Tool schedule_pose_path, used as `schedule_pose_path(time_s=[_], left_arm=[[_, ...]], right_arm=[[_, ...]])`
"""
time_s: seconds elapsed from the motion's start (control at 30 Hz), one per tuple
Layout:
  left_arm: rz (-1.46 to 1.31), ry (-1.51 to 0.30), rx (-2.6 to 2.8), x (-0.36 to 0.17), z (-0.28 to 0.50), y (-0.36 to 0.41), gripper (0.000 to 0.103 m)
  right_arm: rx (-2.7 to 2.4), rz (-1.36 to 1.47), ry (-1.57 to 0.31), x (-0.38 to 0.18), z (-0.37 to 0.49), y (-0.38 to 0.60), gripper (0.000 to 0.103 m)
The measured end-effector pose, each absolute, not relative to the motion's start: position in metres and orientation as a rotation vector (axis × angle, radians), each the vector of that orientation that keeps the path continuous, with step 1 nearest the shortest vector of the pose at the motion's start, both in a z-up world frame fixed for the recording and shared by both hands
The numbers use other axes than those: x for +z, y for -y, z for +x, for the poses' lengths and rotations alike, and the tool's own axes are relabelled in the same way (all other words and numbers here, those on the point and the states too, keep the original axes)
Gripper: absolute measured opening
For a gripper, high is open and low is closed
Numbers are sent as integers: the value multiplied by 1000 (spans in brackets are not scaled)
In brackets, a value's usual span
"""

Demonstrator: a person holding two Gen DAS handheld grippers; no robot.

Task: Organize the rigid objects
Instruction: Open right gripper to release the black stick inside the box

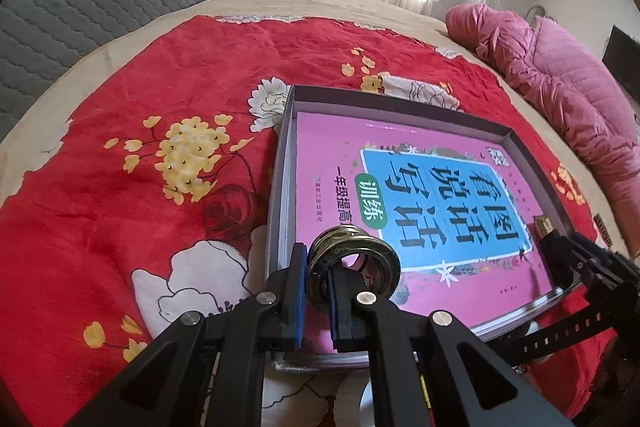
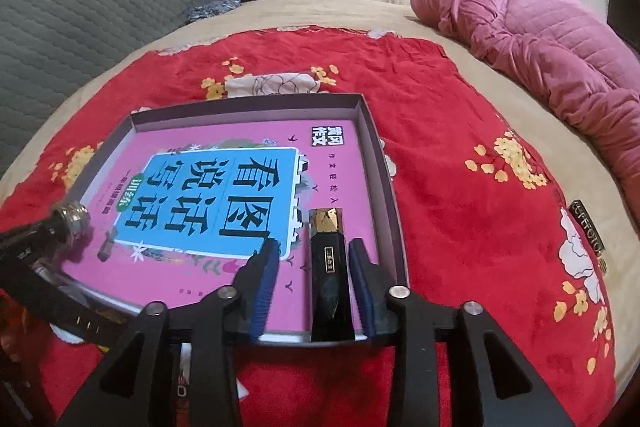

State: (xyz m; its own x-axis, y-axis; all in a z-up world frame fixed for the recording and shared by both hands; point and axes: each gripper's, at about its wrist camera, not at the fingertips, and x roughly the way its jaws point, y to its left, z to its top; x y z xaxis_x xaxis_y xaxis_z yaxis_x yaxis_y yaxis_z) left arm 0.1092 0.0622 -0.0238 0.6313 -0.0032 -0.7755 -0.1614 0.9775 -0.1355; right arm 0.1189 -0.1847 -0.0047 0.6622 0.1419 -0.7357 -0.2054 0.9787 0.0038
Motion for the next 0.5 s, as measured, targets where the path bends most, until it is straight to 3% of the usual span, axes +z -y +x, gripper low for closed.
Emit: schedule_pose_path(time_s=[0.5], left_arm=[[-187,-907,39,-25,108,-64,9]], right_arm=[[192,-63,-809,6,97,194,42]])
